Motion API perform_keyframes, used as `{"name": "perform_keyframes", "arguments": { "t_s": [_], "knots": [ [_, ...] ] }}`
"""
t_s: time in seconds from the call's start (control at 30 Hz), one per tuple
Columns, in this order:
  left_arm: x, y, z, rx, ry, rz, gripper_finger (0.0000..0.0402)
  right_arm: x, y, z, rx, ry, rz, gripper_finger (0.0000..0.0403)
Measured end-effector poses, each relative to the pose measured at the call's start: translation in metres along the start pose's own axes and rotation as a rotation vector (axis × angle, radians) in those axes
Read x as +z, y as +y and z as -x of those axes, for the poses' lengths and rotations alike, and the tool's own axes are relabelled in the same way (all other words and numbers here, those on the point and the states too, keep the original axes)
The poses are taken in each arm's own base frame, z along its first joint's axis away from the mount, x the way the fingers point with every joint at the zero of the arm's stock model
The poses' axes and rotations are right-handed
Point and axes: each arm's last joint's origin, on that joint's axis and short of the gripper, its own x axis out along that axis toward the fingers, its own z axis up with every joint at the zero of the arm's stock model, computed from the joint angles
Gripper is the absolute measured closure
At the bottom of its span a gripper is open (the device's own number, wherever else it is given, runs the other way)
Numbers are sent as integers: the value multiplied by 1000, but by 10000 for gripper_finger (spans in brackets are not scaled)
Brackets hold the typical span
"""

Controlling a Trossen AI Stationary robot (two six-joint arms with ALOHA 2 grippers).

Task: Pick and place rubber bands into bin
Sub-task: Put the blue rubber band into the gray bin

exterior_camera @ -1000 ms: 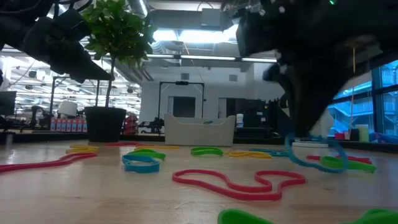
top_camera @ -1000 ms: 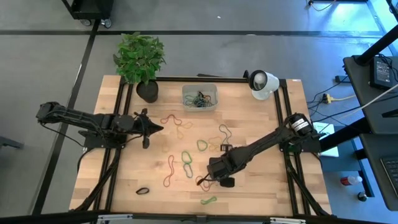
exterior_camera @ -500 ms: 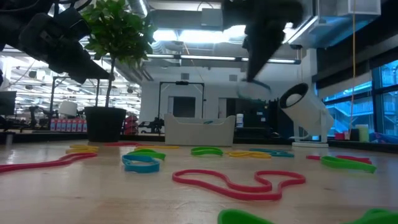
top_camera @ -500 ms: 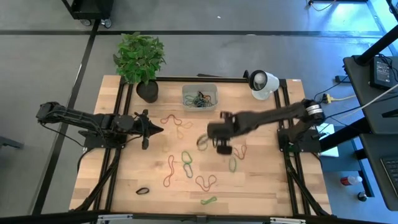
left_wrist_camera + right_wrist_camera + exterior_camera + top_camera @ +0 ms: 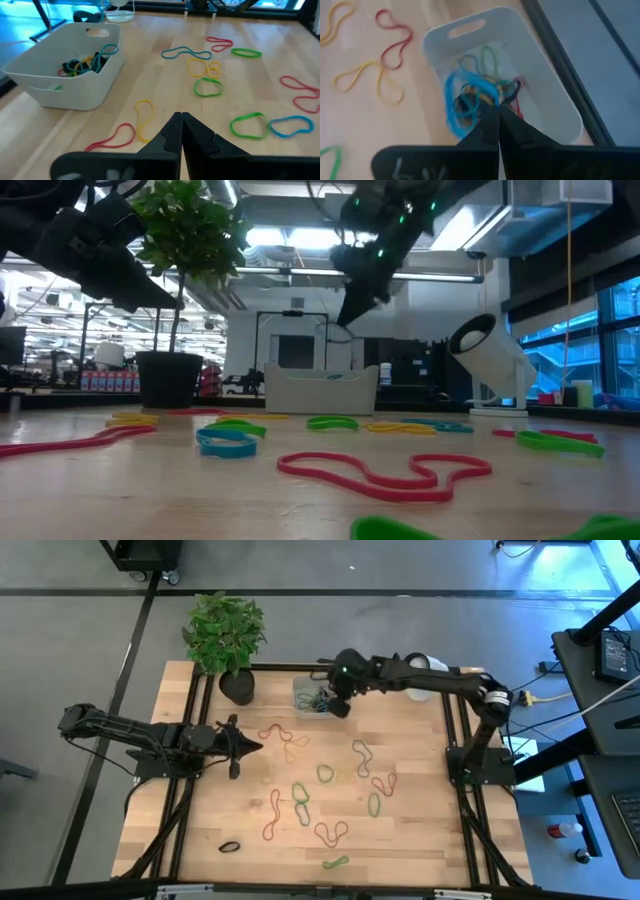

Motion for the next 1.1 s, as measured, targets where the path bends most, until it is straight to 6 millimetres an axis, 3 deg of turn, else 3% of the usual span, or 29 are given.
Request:
{"name": "perform_keyframes", "arguments": {
  "t_s": [0.17,0.4,0.63,0.8,1.1],
  "knots": [
    [0,1,0,30,-4,-34,400,1,-17,-36,23,15,-17,403],
    [0,1,0,40,-4,-37,399,16,-18,-85,36,46,13,403],
    [0,2,0,52,-5,-48,397,13,-17,-125,46,139,14,402],
    [0,2,0,62,-6,-48,399,12,-16,-129,46,147,2,375],
    [0,2,0,66,-6,-47,397,7,-16,-127,46,201,-14,277]
  ]
}}
